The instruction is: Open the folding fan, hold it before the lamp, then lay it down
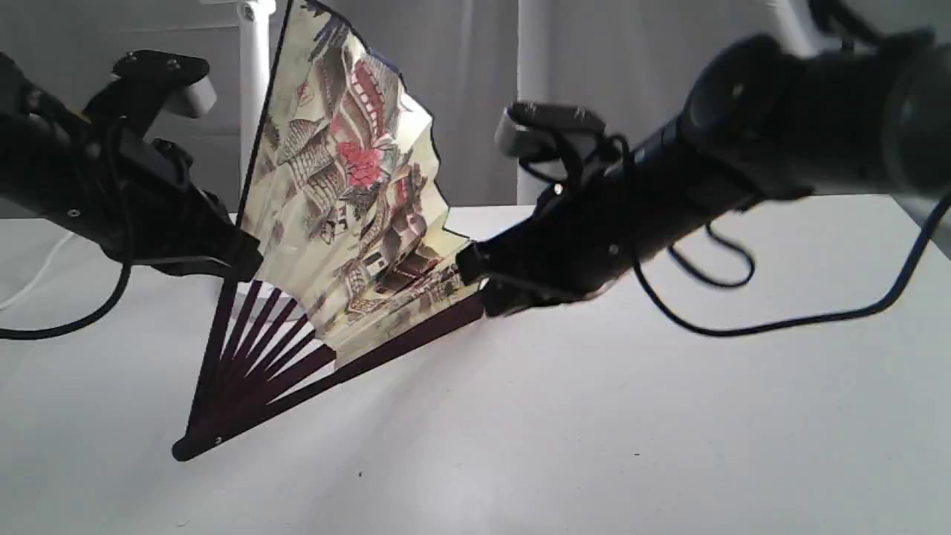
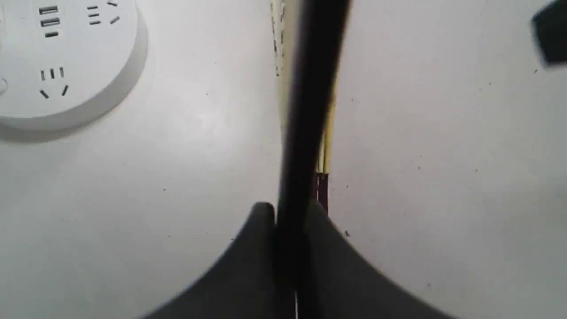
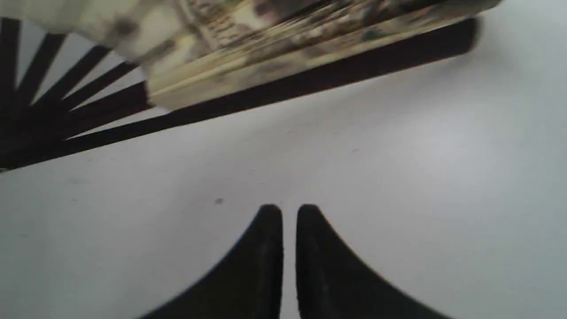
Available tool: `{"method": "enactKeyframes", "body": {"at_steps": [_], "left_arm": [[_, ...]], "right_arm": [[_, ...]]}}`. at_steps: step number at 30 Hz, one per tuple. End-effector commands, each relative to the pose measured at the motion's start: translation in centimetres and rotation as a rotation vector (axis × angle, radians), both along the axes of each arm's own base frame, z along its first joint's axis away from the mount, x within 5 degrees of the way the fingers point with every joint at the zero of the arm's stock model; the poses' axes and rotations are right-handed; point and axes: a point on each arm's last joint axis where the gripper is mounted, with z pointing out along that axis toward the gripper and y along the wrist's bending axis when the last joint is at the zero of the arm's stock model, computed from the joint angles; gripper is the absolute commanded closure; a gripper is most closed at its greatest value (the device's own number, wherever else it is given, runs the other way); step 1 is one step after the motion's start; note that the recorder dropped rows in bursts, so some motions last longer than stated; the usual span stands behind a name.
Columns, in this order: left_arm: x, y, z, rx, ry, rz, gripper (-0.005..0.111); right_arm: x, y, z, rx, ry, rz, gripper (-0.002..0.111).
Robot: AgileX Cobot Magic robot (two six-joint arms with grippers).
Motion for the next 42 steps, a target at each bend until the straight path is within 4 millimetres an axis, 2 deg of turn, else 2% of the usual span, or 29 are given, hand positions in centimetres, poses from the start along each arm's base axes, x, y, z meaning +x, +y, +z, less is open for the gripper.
{"method": "enactKeyframes", "body": {"at_steps": [1,5,10,16,19,21,24,28,30,36,42], "left_arm": [[0.0,-0.5,0.1,-0.095,0.066,0.082,0.107],[0.4,-0.8,-2.1,-0.11,0.187,0.09,0.107],[1.9,-1.6,-4.8,-0.198,0.251,0.156,0.107],[2.2,-1.8,-7.0,-0.188,0.34,0.145,0.107],[2.3,-1.9,-7.4,-0.19,0.352,0.148,0.107],[2.3,-1.9,-7.6,-0.195,0.358,0.151,0.107],[2.2,-2.1,-7.5,-0.219,0.382,0.149,0.107],[1.9,-2.3,-7.4,-0.243,0.419,0.138,0.107],[1.8,-2.4,-7.4,-0.243,0.421,0.134,0.107],[1.7,-2.8,-7.1,-0.303,0.451,0.137,0.107],[1.5,-3.0,-6.9,-0.334,0.474,0.11,0.107]], "right_arm": [[0.4,1.0,-3.1,0.219,0.144,-0.003,0.102],[0.0,2.2,-5.9,0.396,0.355,0.029,0.101],[-0.8,2.9,-8.0,0.517,0.54,0.098,0.084],[-1.4,2.3,-9.6,0.408,0.564,0.153,0.047],[-1.5,2.1,-9.9,0.378,0.574,0.156,0.026],[-1.4,2.1,-10.0,0.365,0.56,0.14,0.016],[-0.5,2.0,-10.6,0.324,0.488,0.061,0.01],[1.2,1.5,-11.3,0.266,0.378,-0.104,0.01],[1.8,1.5,-11.2,0.291,0.362,-0.182,0.01],[2.5,2.4,-10.5,0.427,0.329,-0.255,0.01],[2.7,2.7,-11.2,0.476,0.345,-0.292,0.01]]}}
